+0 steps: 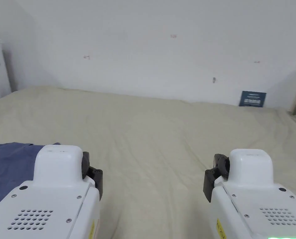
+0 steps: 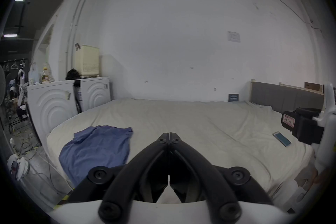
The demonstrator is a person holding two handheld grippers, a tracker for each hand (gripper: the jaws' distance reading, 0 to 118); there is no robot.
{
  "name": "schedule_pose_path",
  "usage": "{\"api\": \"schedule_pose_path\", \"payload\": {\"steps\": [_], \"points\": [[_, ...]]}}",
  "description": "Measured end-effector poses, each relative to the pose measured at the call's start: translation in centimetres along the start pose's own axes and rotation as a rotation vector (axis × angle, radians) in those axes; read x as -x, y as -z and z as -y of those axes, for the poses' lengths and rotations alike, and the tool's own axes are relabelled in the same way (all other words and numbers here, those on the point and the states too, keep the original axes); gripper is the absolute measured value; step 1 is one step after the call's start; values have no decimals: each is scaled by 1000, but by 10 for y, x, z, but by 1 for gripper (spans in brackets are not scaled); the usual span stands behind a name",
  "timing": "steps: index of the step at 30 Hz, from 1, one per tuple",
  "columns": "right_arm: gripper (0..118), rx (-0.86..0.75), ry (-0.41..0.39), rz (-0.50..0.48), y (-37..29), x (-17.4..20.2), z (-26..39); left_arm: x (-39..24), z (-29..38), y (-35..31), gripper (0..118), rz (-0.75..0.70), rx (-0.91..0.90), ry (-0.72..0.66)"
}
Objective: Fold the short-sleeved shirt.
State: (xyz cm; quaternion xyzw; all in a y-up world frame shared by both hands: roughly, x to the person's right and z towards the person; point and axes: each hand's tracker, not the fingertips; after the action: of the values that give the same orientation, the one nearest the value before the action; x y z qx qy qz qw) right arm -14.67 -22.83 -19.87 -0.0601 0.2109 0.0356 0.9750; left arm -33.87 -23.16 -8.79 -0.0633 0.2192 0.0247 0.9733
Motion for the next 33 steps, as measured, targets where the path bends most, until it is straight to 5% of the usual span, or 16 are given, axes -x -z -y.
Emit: {"api": "schedule_pose_path", "payload": {"steps": [16, 22, 33], "points": [[0, 7, -113, -490, 17, 159, 0, 128, 14, -66, 0, -452, 48, -93], [0, 62, -127, -546, 34, 183, 8, 149, 23, -46, 0, -471, 104, -98], [0, 181, -152, -500, 112, 221, 25, 213, 57, 80, 0, -417, 335, -133]]}}
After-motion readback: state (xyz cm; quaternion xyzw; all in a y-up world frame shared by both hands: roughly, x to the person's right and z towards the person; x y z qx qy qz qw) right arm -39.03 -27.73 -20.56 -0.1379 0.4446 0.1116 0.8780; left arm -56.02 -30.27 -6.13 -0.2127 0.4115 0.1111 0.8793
